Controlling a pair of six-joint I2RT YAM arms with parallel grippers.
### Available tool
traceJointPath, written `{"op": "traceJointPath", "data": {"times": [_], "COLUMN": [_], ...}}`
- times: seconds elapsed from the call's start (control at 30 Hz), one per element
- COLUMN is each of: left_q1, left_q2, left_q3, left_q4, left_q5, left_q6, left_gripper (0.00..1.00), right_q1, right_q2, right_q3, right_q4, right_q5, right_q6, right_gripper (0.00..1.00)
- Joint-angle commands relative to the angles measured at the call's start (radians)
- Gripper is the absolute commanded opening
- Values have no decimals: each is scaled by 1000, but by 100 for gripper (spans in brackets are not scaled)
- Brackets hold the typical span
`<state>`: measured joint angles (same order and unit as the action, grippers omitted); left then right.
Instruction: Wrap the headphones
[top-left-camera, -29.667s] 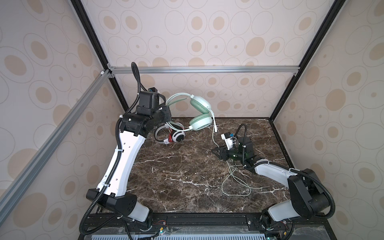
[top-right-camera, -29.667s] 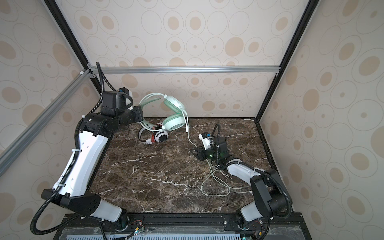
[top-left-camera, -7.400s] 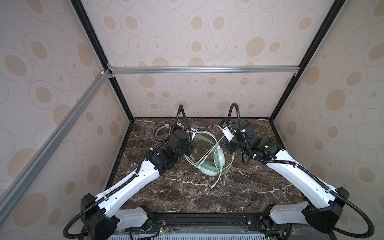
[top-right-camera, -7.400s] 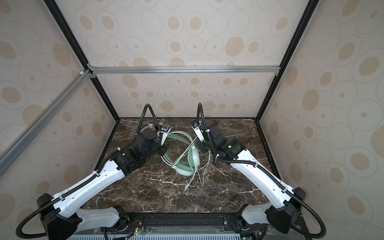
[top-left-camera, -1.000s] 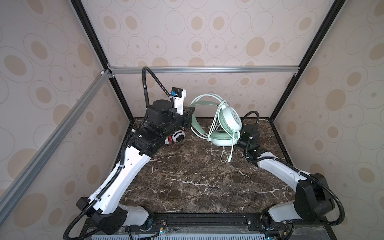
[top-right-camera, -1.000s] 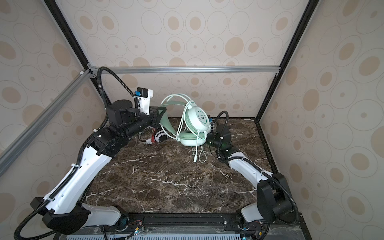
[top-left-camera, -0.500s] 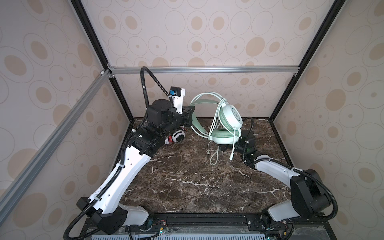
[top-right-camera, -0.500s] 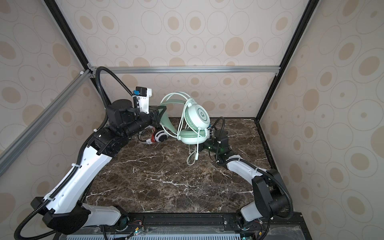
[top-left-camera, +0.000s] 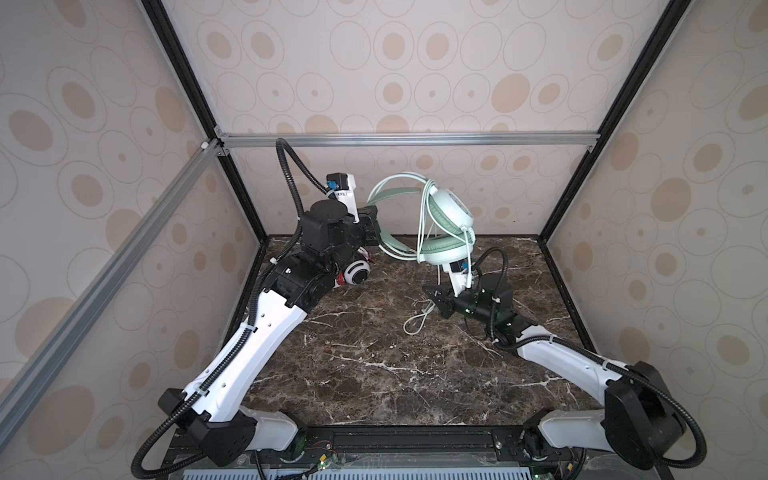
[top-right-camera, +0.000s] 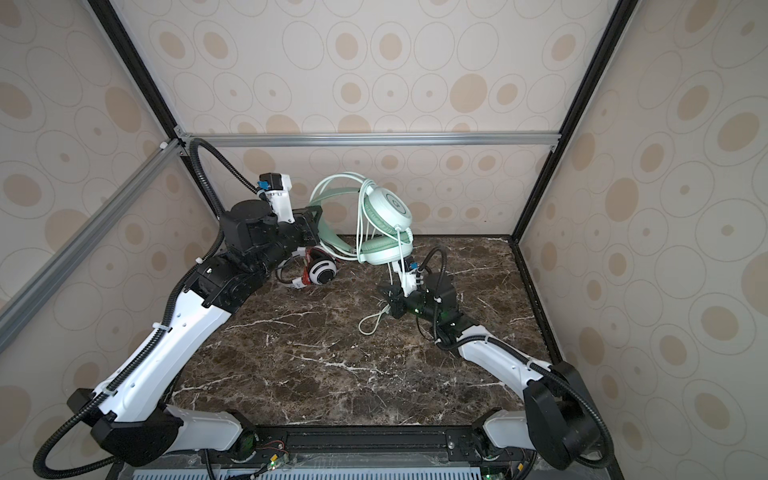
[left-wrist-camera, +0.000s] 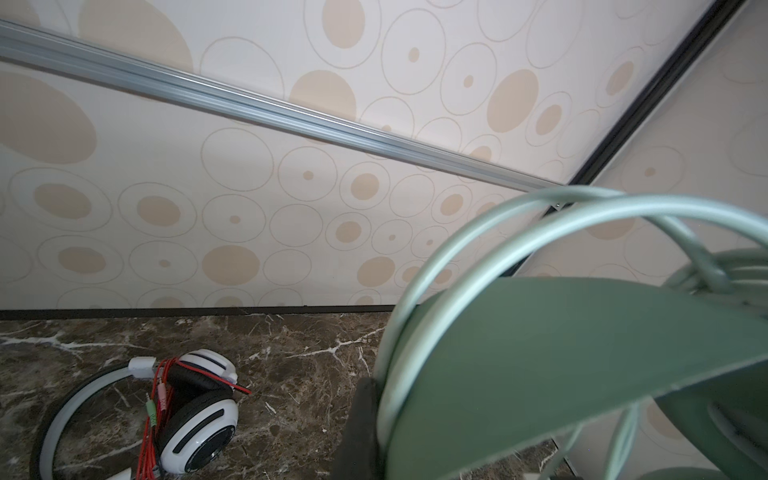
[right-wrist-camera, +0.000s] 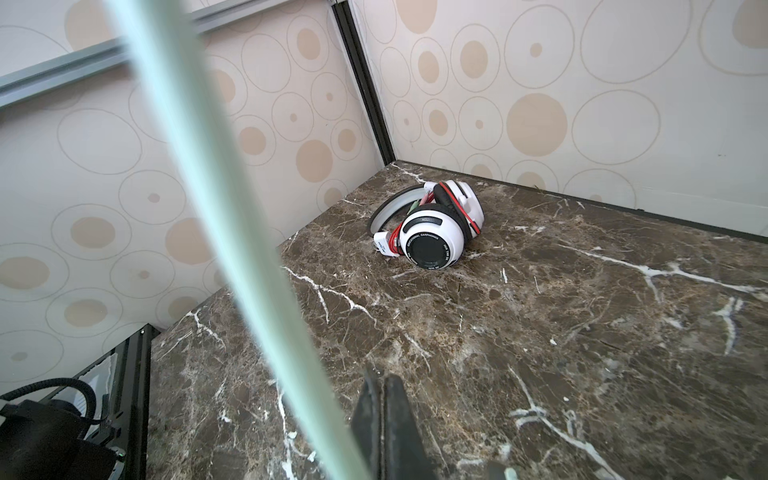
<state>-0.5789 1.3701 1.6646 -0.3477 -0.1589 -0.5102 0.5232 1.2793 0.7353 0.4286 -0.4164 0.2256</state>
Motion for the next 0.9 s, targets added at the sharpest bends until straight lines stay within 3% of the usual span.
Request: {"op": "traceJointPath", "data": {"times": [0.0, 0.43, 0.87], "left_q1": [10, 20, 22], "left_q2": [19, 92, 100], "left_q3": [112, 107, 51], "left_q4": [111, 92, 152], "left_q5": [-131, -242, -171], "left_q6": [-165, -283, -386], "left_gripper": [0, 0, 0], "right_q1": [28, 268, 334], "right_q2": [-56, -284, -171], "right_q3": [-57, -74, -55], "right_q4": [-111, -357, -405], "right_q5": [58, 299, 426], "right_q6": [-9, -64, -91], "right_gripper": [0, 0, 0]}}
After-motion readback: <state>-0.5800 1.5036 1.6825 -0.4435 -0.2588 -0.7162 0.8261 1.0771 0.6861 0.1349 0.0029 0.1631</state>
